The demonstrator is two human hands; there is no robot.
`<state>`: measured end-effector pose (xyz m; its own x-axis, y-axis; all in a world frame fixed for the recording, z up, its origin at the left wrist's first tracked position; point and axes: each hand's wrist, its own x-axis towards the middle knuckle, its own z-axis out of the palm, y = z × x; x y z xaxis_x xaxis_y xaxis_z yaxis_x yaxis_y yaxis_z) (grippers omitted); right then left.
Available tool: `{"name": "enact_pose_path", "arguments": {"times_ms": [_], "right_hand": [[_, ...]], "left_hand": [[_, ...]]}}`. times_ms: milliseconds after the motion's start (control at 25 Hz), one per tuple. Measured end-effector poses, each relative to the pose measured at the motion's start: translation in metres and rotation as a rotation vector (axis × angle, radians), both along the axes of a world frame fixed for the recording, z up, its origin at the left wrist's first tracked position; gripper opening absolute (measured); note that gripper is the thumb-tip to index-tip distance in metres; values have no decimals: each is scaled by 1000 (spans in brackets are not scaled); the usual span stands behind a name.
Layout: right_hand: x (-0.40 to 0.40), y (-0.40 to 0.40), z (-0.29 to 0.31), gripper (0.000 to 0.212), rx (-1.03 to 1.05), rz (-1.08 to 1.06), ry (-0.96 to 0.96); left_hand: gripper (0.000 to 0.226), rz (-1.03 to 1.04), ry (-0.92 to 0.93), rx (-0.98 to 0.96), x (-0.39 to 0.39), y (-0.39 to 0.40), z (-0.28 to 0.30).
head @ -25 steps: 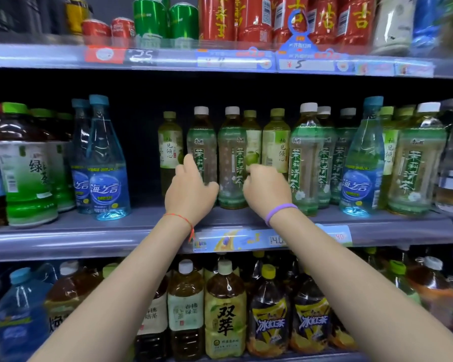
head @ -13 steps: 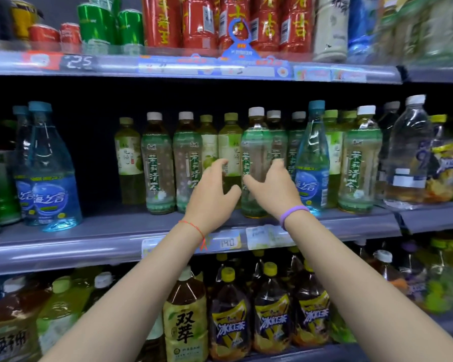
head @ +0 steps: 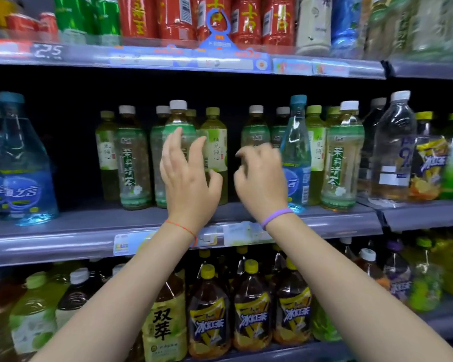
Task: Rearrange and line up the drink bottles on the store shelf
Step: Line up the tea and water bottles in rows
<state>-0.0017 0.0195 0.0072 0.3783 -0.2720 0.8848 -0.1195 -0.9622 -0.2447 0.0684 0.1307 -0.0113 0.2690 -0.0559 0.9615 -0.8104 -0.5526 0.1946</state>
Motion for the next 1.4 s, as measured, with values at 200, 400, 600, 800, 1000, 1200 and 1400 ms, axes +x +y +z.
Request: {"name": "enact_pose_path", "arguments": {"times_ms": [200, 400, 600, 800, 1000, 1200, 1400], "right_hand": [[-25, -55, 0, 74, 265, -205, -60], [-25, -75, -14, 77, 343, -133, 121], [-24, -78, -5, 60, 475, -31, 185], [-23, -26, -8, 40, 425, 400, -63], [-3, 67, 17, 31, 452, 712, -73], [57, 163, 17, 47, 471, 746, 18], [112, 220, 7, 47, 511, 710, 100]], "left_hand": [[43, -78, 18, 167, -17, -46, -11], [39, -344, 452, 389, -21, -69, -15], [42, -58, 63, 103, -21, -51, -15], [63, -245, 337, -302, -6, -1, 3], [40, -443, 473, -377, 20, 69, 4], [48, 91, 162, -291, 65, 182, 2], [74, 353, 130, -56, 103, 254, 5]]}}
